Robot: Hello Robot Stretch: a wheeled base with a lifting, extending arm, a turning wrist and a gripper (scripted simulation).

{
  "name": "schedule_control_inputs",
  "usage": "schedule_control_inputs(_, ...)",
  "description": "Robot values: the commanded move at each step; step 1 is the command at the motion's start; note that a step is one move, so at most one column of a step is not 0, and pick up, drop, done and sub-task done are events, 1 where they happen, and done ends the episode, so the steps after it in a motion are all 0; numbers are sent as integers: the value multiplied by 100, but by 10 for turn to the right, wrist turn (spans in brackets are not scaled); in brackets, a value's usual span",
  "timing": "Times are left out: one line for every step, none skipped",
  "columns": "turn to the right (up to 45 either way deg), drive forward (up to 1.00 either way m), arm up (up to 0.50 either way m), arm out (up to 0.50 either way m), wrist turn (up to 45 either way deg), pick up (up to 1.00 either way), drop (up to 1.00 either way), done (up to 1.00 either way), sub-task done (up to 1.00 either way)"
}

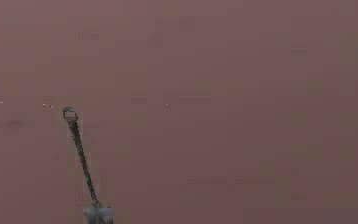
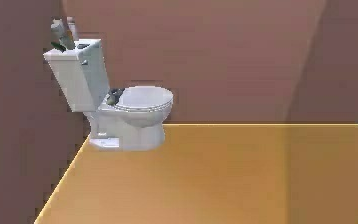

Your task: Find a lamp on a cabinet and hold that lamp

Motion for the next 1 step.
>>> schedule_control_inputs(450, 0, 0, 0, 0, 0, 0, 0, 0)
